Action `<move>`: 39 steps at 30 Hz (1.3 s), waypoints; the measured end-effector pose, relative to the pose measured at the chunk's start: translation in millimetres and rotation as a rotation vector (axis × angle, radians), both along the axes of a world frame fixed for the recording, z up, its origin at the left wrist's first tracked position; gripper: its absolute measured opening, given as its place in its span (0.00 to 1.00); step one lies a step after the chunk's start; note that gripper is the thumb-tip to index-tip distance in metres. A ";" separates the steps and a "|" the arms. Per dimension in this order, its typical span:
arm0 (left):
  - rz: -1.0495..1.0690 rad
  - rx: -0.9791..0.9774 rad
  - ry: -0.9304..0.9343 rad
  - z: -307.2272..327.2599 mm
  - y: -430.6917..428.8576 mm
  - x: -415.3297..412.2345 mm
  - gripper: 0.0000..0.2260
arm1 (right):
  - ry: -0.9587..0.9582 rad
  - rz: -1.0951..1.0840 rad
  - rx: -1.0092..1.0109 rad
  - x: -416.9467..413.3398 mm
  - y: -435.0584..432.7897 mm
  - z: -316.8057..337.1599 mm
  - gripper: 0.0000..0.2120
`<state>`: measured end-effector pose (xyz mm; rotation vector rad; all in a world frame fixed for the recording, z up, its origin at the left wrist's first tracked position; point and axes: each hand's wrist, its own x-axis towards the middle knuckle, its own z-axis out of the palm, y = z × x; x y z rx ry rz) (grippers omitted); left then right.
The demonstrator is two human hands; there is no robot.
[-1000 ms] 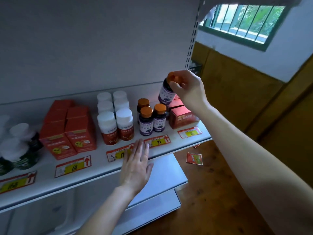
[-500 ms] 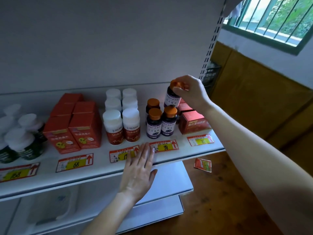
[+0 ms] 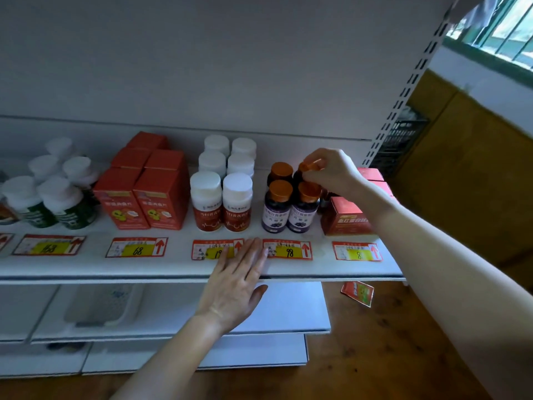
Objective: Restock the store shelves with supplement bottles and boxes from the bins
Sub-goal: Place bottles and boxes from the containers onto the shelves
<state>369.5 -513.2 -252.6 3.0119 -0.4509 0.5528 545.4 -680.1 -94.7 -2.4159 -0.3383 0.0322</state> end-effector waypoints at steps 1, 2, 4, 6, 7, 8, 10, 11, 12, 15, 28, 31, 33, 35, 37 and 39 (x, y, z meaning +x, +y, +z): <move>0.002 -0.006 -0.004 -0.6 -0.3 0.0 0.34 | 0.010 0.007 0.007 1.3 -0.6 -0.3 0.10; 0.005 -0.010 -0.006 -0.9 -0.4 0.1 0.34 | 0.017 0.015 0.011 2.5 -1.0 -0.2 0.09; 0.010 -0.007 -0.006 -0.4 -0.7 0.4 0.34 | 0.034 0.026 0.016 4.2 -1.7 0.3 0.09; 0.013 -0.002 -0.003 0.0 -0.8 0.0 0.34 | 0.059 0.034 0.038 5.7 -2.3 0.0 0.08; 0.014 -0.003 -0.002 0.0 -1.1 0.0 0.34 | 0.070 0.038 0.053 6.3 -2.8 0.0 0.08; 0.015 -0.005 -0.001 0.0 -1.2 -0.1 0.34 | 0.081 0.041 0.069 6.8 -3.3 -0.1 0.07; 0.017 -0.004 -0.002 -0.1 -1.5 0.1 0.34 | 0.107 0.044 0.098 7.5 -4.0 0.0 0.07; 0.017 -0.002 -0.003 -0.4 -1.7 0.1 0.34 | 0.116 0.045 0.106 7.4 -4.1 0.0 0.07; 0.018 0.001 -0.001 -0.7 -1.6 0.2 0.34 | 0.121 0.049 0.110 7.2 -4.4 0.1 0.07; 0.020 0.010 0.004 -0.2 -1.5 0.3 0.34 | 0.127 0.059 0.116 6.9 -5.4 -1.4 0.07; 0.035 0.022 0.050 9.8 -0.6 -3.1 0.29 | -0.001 0.031 0.156 -3.8 -12.3 -7.3 0.15; 0.044 -0.016 0.064 15.8 -3.0 -6.6 0.27 | -0.077 0.029 0.172 -6.8 -14.4 1.7 0.16; 0.036 -0.048 0.046 19.4 -7.2 -11.5 0.27 | -0.121 0.039 0.186 -9.6 -14.3 7.8 0.15; 0.031 -0.078 0.019 23.7 -10.8 -17.0 0.26 | -0.142 0.062 0.200 -14.0 -11.0 14.4 0.15; 0.037 -0.116 -0.014 29.9 -11.0 -21.9 0.25 | -0.163 0.094 0.213 -19.5 -3.6 20.8 0.14; 0.065 -0.153 -0.051 37.4 -7.9 -27.5 0.24 | -0.193 0.135 0.231 -26.2 8.5 25.7 0.13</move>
